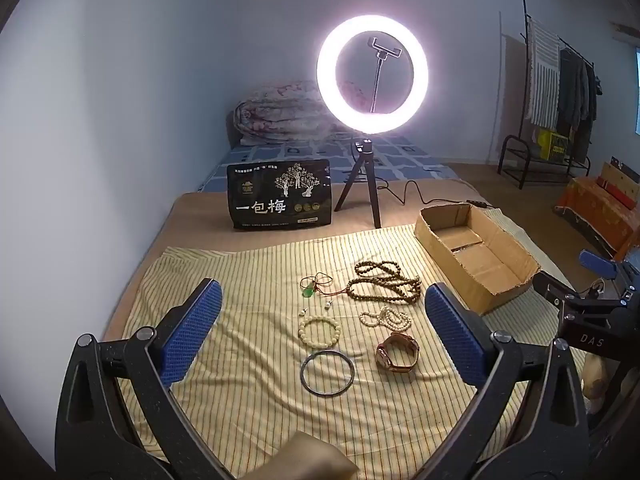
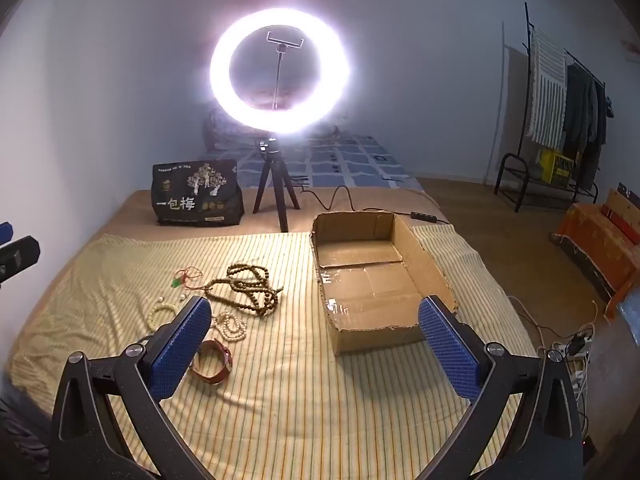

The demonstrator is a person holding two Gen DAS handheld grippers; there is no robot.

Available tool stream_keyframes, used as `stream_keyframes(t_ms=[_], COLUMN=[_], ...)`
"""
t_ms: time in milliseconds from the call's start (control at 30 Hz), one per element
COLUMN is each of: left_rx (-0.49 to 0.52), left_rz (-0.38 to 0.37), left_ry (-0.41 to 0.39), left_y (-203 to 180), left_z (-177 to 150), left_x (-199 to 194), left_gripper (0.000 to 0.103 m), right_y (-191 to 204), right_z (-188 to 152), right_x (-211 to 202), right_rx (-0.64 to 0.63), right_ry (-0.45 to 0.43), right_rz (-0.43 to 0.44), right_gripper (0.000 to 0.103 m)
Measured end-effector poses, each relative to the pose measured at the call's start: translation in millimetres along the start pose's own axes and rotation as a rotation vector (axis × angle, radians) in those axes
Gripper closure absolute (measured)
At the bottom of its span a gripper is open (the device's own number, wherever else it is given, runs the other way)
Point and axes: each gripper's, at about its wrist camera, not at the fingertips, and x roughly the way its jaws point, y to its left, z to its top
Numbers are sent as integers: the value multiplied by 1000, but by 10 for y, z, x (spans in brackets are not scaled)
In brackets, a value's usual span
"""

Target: Organize jewelry

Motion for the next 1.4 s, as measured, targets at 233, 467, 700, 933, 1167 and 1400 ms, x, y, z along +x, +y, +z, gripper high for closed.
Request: stream_keyframes(t_ms=[233, 467, 700, 933, 1167, 1400], left_rx=[-6, -6, -8, -9, -8, -7], left_rz=[6, 5, 6, 8, 7, 7], left_ry=[-1, -12, -22, -24, -24, -24], left_y=[7, -9, 26, 21, 19, 4], left_z=[17, 42, 28, 24, 33, 41], left_x=[-5, -18, -13, -19, -21, -22], left_gripper=[0, 0, 0, 0, 0, 0], right_y=[-7, 3, 12, 1, -1, 4], right_z=[-7, 6, -2, -3, -7, -5], right_x=[29, 9, 9, 8, 0, -6], right_rx=[5, 6, 2, 3, 1, -3], right_ry=[15, 4, 2, 5, 2, 2], right_rz=[2, 4, 4, 9, 8, 7], right_gripper=[0, 0, 0, 0, 0, 0])
